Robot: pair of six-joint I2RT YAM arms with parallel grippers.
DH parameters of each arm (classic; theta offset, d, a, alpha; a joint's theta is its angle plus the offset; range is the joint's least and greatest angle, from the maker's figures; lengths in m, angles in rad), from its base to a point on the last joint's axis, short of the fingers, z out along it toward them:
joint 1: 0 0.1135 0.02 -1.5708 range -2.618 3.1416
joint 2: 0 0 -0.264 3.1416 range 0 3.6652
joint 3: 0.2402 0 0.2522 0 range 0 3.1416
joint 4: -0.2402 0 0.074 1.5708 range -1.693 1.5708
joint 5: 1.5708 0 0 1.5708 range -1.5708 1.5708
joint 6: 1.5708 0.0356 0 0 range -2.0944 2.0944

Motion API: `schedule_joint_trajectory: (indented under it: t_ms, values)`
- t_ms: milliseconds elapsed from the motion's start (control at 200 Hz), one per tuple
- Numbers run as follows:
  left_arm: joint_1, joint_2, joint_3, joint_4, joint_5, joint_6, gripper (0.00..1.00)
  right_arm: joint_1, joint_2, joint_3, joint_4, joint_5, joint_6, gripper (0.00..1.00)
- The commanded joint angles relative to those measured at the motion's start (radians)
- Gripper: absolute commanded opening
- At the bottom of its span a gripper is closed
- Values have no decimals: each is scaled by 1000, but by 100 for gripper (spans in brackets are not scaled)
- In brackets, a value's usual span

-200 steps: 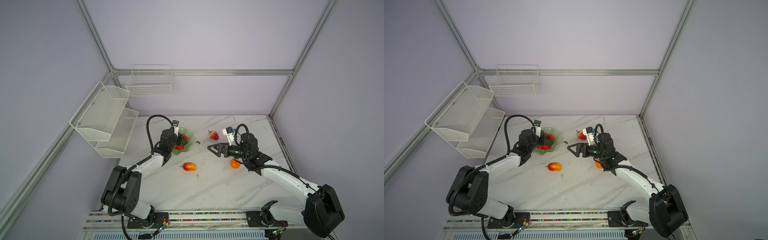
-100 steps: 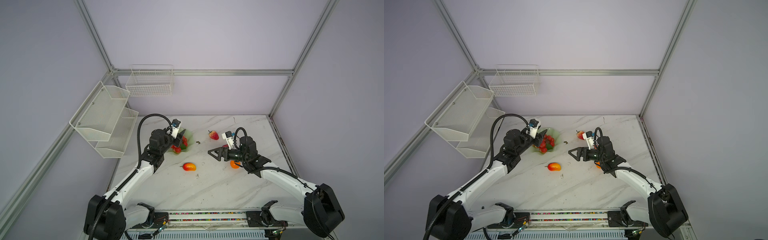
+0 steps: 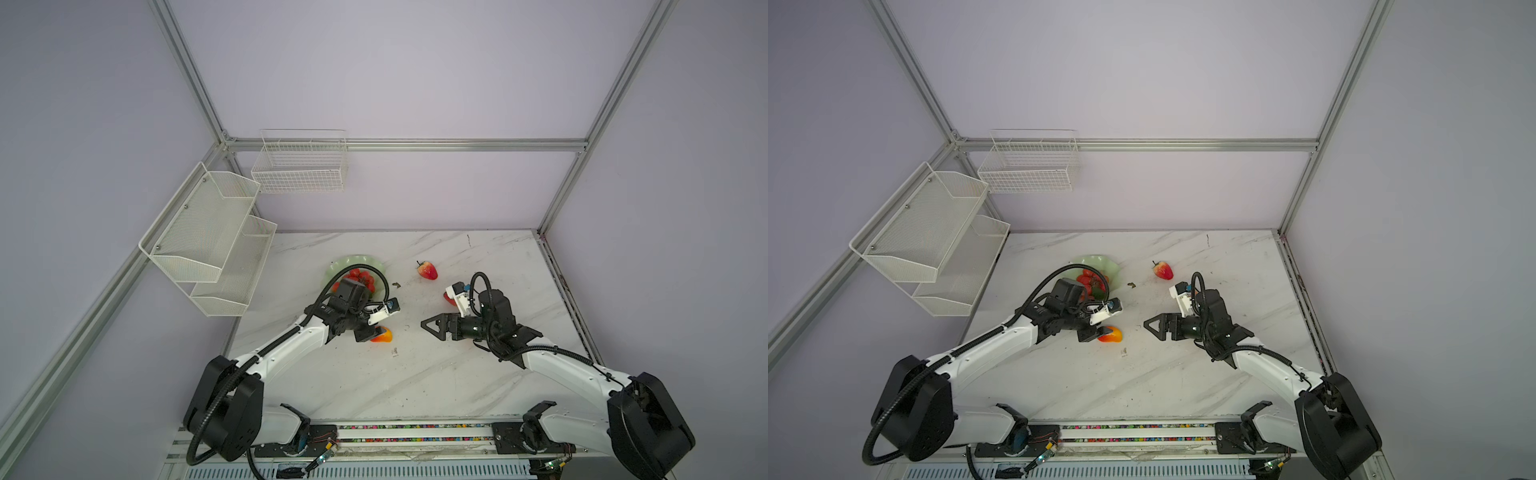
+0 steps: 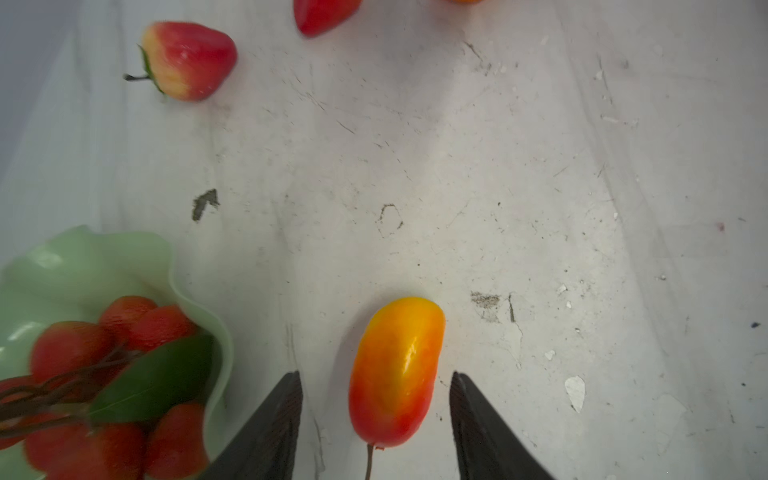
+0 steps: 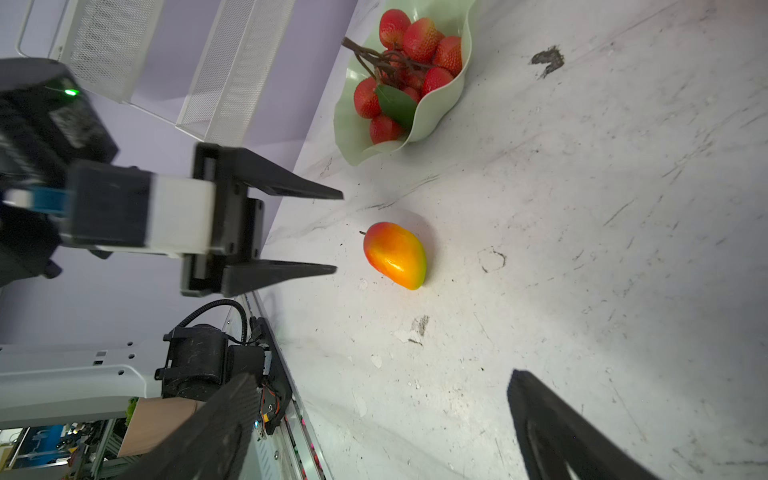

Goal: Place and organize the fake fruits in the fruit bowl
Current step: 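Lower the left gripper onto the red-yellow mango and grasp it, then lift the mango into the green bowl with the left gripper and release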

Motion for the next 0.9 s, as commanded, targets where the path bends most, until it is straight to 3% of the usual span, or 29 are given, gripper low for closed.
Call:
schedule_joint_trajectory:
  t_ms: [0, 120, 335, 560, 795, 895]
  values:
    - [-19, 70, 107, -62, -48, 61, 59, 6, -25, -14, -16, 15, -11, 97]
    - [-28, 103, 118, -65, -78, 80, 61, 6, 3, -20, -64, 8, -34, 97]
    - [-29, 115, 111, -42, -104, 89, 65, 8, 20, -76, 2, -18, -8, 97]
    - [-30, 159, 111, -21, -80, 90, 71, 8, 50, -57, 8, -16, -22, 97]
    - [-32, 203, 111, 9, -66, 88, 69, 8, 71, -33, -19, -22, -50, 97]
    - [-35, 221, 116, 16, -62, 77, 62, 8, 76, -26, -29, -23, -55, 97]
